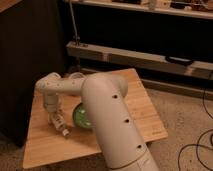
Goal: Place the bottle in the ceramic bowl
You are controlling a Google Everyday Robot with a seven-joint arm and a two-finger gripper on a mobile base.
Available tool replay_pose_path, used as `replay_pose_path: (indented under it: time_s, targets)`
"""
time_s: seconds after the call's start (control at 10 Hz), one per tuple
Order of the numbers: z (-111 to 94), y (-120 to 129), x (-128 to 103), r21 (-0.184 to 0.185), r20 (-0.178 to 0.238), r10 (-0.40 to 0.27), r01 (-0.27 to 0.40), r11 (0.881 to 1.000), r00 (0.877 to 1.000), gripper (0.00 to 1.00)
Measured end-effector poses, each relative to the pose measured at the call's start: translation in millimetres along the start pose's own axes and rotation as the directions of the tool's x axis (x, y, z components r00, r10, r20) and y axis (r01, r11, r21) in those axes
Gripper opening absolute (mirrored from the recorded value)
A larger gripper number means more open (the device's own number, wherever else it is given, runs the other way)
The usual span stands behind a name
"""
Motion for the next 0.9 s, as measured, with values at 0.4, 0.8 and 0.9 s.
replay_pose_path:
  time_s: [0.4, 0.8, 0.9]
  targets:
    - [-36, 18, -16, 0.020, -0.053, -0.022, 0.023, 1.000, 0.998, 0.00]
    - [-140, 46, -76, 0.048, -0.168, -0.078, 0.087, 0.995, 0.983, 0.00]
    - [-171, 63, -100, 0.051, -0.201, -0.079, 0.091, 0.995, 0.976, 0.00]
